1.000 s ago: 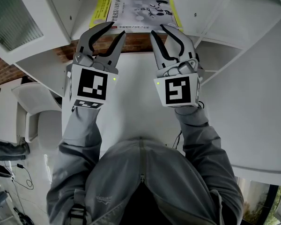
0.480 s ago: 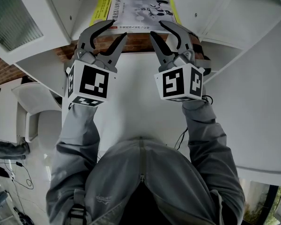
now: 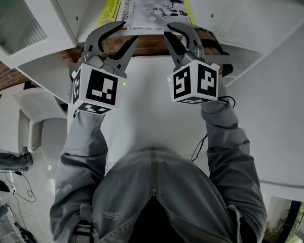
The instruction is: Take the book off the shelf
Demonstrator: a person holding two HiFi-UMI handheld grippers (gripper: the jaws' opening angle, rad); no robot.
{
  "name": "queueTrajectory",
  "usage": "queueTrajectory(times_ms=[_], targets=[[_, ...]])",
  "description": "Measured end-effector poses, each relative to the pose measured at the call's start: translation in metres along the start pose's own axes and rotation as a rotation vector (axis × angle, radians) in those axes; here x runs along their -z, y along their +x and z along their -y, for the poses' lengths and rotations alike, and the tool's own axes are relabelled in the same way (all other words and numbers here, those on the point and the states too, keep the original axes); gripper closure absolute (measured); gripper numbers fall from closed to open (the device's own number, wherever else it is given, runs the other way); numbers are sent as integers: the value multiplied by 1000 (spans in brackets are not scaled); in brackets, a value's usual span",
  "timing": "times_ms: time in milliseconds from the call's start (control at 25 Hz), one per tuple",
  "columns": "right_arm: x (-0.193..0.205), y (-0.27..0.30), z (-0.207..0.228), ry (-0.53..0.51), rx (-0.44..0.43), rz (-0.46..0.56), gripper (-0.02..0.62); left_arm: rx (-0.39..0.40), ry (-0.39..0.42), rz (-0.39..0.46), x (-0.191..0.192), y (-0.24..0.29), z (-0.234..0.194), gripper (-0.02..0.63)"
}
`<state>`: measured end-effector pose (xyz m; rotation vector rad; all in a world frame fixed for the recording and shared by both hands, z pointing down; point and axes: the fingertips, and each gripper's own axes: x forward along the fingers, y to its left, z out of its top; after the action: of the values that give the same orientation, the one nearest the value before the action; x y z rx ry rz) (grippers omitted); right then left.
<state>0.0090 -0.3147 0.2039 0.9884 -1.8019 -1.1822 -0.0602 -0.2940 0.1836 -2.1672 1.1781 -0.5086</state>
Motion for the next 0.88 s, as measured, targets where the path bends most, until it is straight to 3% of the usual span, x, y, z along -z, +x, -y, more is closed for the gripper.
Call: queueTrajectory(times_ms=[440,720,880], targets=[[-9,-8,-1,-75,6,-2,520,6,60,-40,2,-3,2,428],[-24,-23,0,-77,-13,-11,522,-33,255,-101,-1,-7,-5,408],[-28,-25,2,-81,-29,-9,523,-24,316,-126,0,0,-7,405]])
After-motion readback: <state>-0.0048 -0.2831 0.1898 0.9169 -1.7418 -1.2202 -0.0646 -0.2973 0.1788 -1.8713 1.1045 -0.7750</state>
